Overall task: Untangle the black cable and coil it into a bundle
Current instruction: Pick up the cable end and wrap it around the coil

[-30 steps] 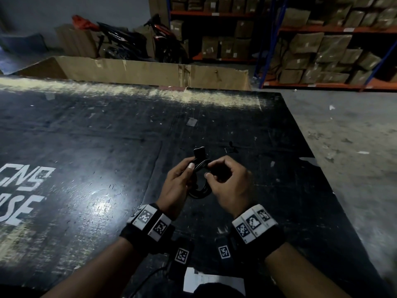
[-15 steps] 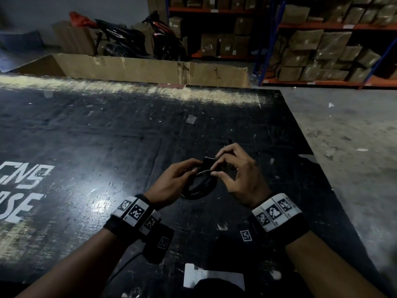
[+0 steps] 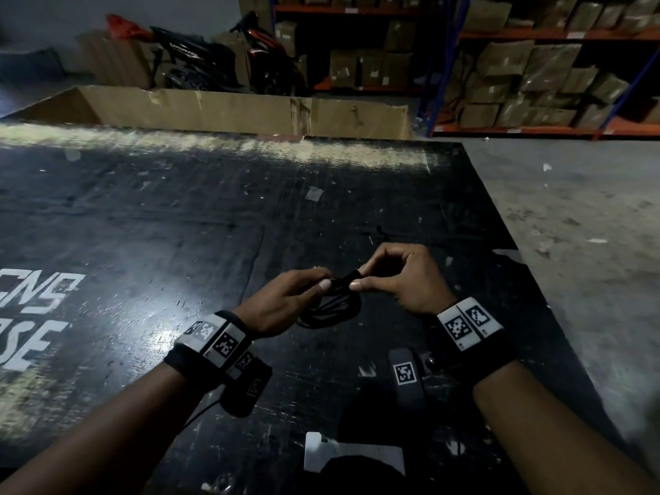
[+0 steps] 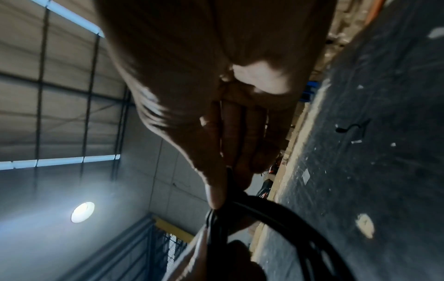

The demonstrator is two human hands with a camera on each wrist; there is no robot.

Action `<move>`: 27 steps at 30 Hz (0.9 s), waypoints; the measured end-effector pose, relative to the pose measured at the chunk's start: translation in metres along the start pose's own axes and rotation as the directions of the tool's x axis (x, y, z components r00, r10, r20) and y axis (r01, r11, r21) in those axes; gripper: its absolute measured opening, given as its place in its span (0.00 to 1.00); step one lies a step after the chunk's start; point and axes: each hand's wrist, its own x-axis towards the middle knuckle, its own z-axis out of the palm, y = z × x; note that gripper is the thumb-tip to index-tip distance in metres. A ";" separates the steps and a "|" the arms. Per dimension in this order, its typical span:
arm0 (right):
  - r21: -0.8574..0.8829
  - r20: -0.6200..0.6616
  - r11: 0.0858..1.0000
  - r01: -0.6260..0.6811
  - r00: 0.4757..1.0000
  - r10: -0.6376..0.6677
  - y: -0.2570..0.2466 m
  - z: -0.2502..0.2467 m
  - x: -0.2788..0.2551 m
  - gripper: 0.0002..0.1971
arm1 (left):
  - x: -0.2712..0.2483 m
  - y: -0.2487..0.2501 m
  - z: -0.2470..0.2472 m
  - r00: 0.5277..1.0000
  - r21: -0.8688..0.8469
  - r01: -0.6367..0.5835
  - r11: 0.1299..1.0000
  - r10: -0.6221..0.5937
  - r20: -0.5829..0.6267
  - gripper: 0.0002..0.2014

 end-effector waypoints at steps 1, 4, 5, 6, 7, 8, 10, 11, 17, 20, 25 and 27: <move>0.040 0.001 0.999 -0.023 1.000 0.023 0.000 -0.001 0.002 0.13 | 0.000 -0.002 0.001 1.000 -0.010 -0.011 1.000 0.010 -0.015 0.28; 0.153 -0.003 0.982 -0.113 0.993 0.115 0.002 0.002 0.004 0.15 | -0.002 -0.001 0.005 0.999 -0.021 -0.033 0.999 0.032 -0.042 0.28; 0.213 -0.002 0.966 -0.148 0.988 0.152 0.004 0.004 0.004 0.15 | -0.002 0.000 0.007 0.998 -0.011 -0.035 0.999 0.034 -0.047 0.27; 0.290 0.005 0.939 -0.188 0.981 0.195 0.004 0.006 0.003 0.15 | -0.003 0.001 0.009 0.998 0.007 -0.038 0.999 0.038 -0.054 0.26; 0.369 0.022 0.902 -0.225 0.972 0.233 0.005 0.008 0.003 0.15 | -0.003 0.002 0.011 0.997 0.028 -0.045 0.999 0.047 -0.063 0.25; 0.431 0.042 0.866 -0.254 0.964 0.262 0.006 0.009 0.003 0.15 | -0.003 0.003 0.012 0.996 0.035 -0.050 0.998 0.053 -0.076 0.25; 0.488 0.048 0.832 -0.265 0.960 0.278 0.008 0.010 0.004 0.15 | 0.000 0.002 0.016 0.994 -0.052 -0.046 0.998 0.040 -0.097 0.24; 0.500 0.035 0.828 -0.253 0.962 0.273 0.008 0.011 0.004 0.14 | 0.001 0.000 0.017 0.994 -0.130 -0.042 0.991 0.028 -0.103 0.24; 0.578 -0.014 0.790 -0.203 0.966 0.259 0.018 0.014 0.000 0.21 | 0.012 0.005 0.025 0.961 -0.646 -0.046 0.762 -0.143 -0.237 0.12; 0.439 0.026 0.853 -0.281 0.954 0.300 0.032 0.025 -0.016 0.23 | 0.016 0.009 0.025 0.931 -0.819 -0.112 0.563 -0.230 -0.285 0.13; 0.604 0.082 0.732 -0.317 0.937 0.339 0.042 0.047 -0.031 0.14 | 0.024 0.015 0.038 0.891 -0.906 -0.199 0.375 -0.315 -0.327 0.16; 0.746 0.051 0.602 -0.285 0.926 0.375 0.039 0.048 -0.028 0.09 | 0.028 0.011 0.045 0.879 -0.902 -0.206 0.380 -0.332 -0.341 0.15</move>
